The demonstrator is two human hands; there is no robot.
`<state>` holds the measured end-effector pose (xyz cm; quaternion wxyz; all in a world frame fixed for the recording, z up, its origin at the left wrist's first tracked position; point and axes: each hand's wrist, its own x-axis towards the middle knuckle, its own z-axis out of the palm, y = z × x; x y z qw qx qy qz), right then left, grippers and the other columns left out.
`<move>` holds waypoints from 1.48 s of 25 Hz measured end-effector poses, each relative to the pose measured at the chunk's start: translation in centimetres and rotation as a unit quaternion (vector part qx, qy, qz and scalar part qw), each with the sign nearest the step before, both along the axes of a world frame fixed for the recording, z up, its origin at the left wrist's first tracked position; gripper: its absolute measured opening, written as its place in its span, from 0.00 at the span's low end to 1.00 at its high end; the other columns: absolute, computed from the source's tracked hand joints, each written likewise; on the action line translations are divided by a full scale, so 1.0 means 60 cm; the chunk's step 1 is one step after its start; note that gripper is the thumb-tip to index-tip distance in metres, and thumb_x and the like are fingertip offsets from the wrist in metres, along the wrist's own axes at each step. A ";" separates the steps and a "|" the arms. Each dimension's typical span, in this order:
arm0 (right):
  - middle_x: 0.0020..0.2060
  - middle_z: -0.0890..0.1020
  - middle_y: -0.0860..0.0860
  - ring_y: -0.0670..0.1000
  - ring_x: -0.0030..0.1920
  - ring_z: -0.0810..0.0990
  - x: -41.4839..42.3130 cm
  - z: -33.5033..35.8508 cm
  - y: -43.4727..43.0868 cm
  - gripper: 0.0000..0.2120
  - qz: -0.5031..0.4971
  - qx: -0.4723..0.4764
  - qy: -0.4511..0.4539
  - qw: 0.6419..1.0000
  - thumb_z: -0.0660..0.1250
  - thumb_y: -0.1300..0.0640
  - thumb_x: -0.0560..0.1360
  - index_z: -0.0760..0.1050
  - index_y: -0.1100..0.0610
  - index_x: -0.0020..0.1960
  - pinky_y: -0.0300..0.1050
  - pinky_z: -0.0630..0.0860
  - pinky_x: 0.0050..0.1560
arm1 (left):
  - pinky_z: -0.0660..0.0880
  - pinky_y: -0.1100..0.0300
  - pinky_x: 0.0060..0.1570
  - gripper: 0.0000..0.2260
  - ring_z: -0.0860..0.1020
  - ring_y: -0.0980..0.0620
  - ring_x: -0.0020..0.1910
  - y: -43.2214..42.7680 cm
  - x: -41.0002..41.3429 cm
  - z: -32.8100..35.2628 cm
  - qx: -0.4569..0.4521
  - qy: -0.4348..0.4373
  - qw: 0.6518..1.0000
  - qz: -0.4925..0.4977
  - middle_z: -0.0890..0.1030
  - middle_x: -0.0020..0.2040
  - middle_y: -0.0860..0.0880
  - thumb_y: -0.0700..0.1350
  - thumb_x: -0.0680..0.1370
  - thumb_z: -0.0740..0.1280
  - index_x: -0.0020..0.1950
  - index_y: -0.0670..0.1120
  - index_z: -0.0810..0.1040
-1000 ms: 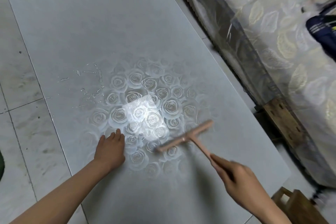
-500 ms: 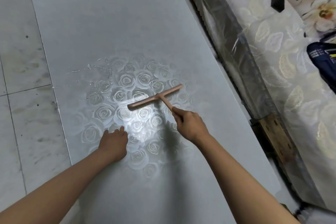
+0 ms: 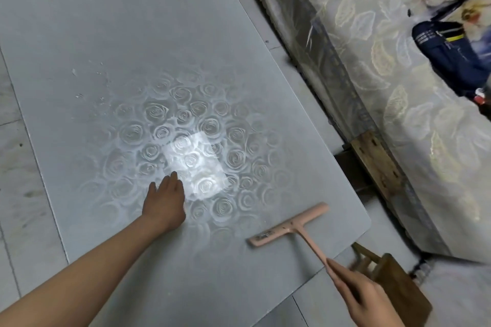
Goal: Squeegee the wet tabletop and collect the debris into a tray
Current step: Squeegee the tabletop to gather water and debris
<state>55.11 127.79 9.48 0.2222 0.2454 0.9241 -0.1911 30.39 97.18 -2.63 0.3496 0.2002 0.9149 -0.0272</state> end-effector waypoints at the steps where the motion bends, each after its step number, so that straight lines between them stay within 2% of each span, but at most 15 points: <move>1: 0.39 0.80 0.47 0.44 0.43 0.80 -0.012 -0.011 0.006 0.19 0.012 -0.004 0.004 1.000 0.66 0.54 0.76 0.74 0.43 0.66 0.35 0.74 0.45 | 0.51 0.45 0.74 0.28 0.48 0.45 0.78 0.010 0.011 -0.005 0.004 0.011 1.000 0.005 0.46 0.78 0.43 0.42 0.78 0.56 0.77 0.40 0.51; 4: 0.40 0.75 0.53 0.57 0.45 0.79 -0.103 -0.069 0.010 0.21 0.091 0.008 0.032 0.995 0.59 0.52 0.80 0.64 0.39 0.71 0.50 0.73 0.45 | 0.53 0.45 0.74 0.26 0.49 0.45 0.77 0.045 0.046 -0.023 0.005 0.043 0.999 0.027 0.47 0.78 0.43 0.43 0.80 0.55 0.76 0.40 0.51; 8: 0.50 0.80 0.58 0.62 0.52 0.77 -0.295 -0.106 -0.036 0.19 0.128 -0.041 0.093 0.987 0.55 0.53 0.80 0.66 0.42 0.71 0.52 0.74 0.48 | 0.54 0.44 0.73 0.29 0.47 0.44 0.78 0.074 0.068 -0.035 -0.039 0.031 0.997 0.065 0.44 0.78 0.42 0.45 0.79 0.56 0.77 0.39 0.49; 11: 0.48 0.81 0.56 0.60 0.50 0.78 -0.270 -0.075 0.016 0.17 0.136 -0.019 0.133 0.982 0.57 0.50 0.80 0.67 0.40 0.68 0.52 0.75 0.47 | 0.54 0.44 0.73 0.28 0.47 0.43 0.78 0.088 0.054 -0.031 -0.081 0.009 0.995 0.053 0.43 0.78 0.40 0.47 0.81 0.53 0.77 0.38 0.48; 13: 0.44 0.81 0.52 0.55 0.50 0.79 -0.156 -0.045 0.081 0.17 0.118 -0.012 0.097 0.988 0.57 0.47 0.80 0.67 0.35 0.68 0.48 0.74 0.50 | 0.53 0.45 0.73 0.27 0.47 0.42 0.77 0.094 0.049 -0.030 -0.104 0.000 0.993 0.047 0.43 0.78 0.39 0.46 0.81 0.52 0.77 0.37 0.47; 15: 0.46 0.81 0.49 0.49 0.55 0.80 -0.033 -0.036 0.117 0.19 0.049 -0.005 0.025 0.998 0.58 0.45 0.79 0.64 0.32 0.68 0.33 0.67 0.58 | 0.52 0.46 0.74 0.27 0.48 0.40 0.77 0.099 0.045 -0.027 -0.119 -0.002 0.992 0.040 0.43 0.78 0.38 0.46 0.81 0.52 0.77 0.36 0.48; 17: 0.50 0.80 0.48 0.47 0.58 0.78 0.020 -0.042 0.117 0.20 0.039 0.009 -0.031 0.999 0.55 0.45 0.79 0.59 0.31 0.69 0.24 0.62 0.53 | 0.52 0.47 0.74 0.26 0.49 0.39 0.77 0.104 0.041 -0.029 -0.128 -0.003 0.991 0.031 0.44 0.77 0.36 0.45 0.81 0.51 0.77 0.36 0.49; 21: 0.46 0.76 0.53 0.57 0.52 0.79 -0.089 -0.069 0.071 0.23 0.069 0.034 0.054 0.996 0.55 0.51 0.81 0.58 0.35 0.73 0.47 0.72 0.51 | 0.52 0.47 0.74 0.27 0.48 0.40 0.77 0.103 0.039 -0.028 -0.126 -0.013 0.991 0.039 0.43 0.77 0.36 0.45 0.82 0.51 0.77 0.36 0.47; 25: 0.48 0.80 0.55 0.59 0.53 0.78 -0.102 -0.061 0.068 0.19 0.035 -0.008 0.068 0.997 0.56 0.50 0.81 0.66 0.40 0.71 0.49 0.73 0.49 | 0.51 0.47 0.74 0.29 0.47 0.40 0.77 0.107 0.039 -0.019 -0.122 -0.043 0.990 0.057 0.41 0.77 0.36 0.47 0.81 0.53 0.76 0.34 0.46; 28: 0.37 0.83 0.54 0.51 0.41 0.83 0.027 -0.016 0.049 0.22 -0.060 0.031 0.066 0.996 0.73 0.63 0.71 0.79 0.41 0.59 0.41 0.73 0.39 | 0.51 0.46 0.75 0.30 0.44 0.40 0.77 0.105 0.037 -0.015 -0.099 -0.064 0.990 0.077 0.39 0.77 0.37 0.46 0.81 0.53 0.76 0.34 0.44; 30: 0.24 0.80 0.56 0.48 0.22 0.77 0.078 -0.019 0.025 0.25 -0.104 0.048 0.019 0.993 0.79 0.72 0.54 0.86 0.49 0.46 0.41 0.70 0.30 | 0.50 0.46 0.75 0.30 0.43 0.41 0.77 0.101 0.037 -0.014 -0.086 -0.075 0.990 0.083 0.38 0.77 0.37 0.46 0.81 0.53 0.77 0.35 0.43; 31: 0.24 0.79 0.55 0.47 0.21 0.76 0.079 -0.032 0.017 0.28 -0.077 0.087 0.035 0.993 0.80 0.73 0.52 0.85 0.50 0.47 0.41 0.69 0.25 | 0.50 0.46 0.75 0.30 0.43 0.41 0.77 0.101 0.036 -0.015 -0.083 -0.077 0.990 0.084 0.37 0.77 0.38 0.46 0.81 0.53 0.77 0.35 0.42; 32: 0.30 0.79 0.54 0.48 0.27 0.80 0.066 -0.036 0.014 0.29 -0.036 0.077 0.035 0.996 0.79 0.70 0.61 0.82 0.46 0.56 0.41 0.74 0.28 | 0.50 0.46 0.75 0.30 0.43 0.41 0.77 0.099 0.037 -0.017 -0.084 -0.074 0.990 0.082 0.37 0.77 0.38 0.46 0.81 0.53 0.77 0.35 0.42; 34: 0.45 0.77 0.52 0.52 0.47 0.81 0.046 -0.046 0.021 0.22 0.002 0.051 0.065 0.997 0.62 0.51 0.78 0.64 0.36 0.69 0.43 0.76 0.44 | 0.50 0.46 0.75 0.29 0.44 0.41 0.77 0.099 0.035 -0.019 -0.088 -0.062 0.991 0.075 0.38 0.77 0.38 0.45 0.81 0.51 0.77 0.35 0.43; 37: 0.42 0.77 0.51 0.51 0.45 0.81 0.080 -0.033 0.026 0.18 -0.017 -0.007 0.052 0.998 0.58 0.49 0.79 0.68 0.37 0.68 0.42 0.74 0.46 | 0.50 0.45 0.75 0.29 0.44 0.41 0.78 0.099 0.041 -0.013 -0.091 -0.064 0.991 0.071 0.38 0.77 0.38 0.43 0.81 0.51 0.77 0.36 0.43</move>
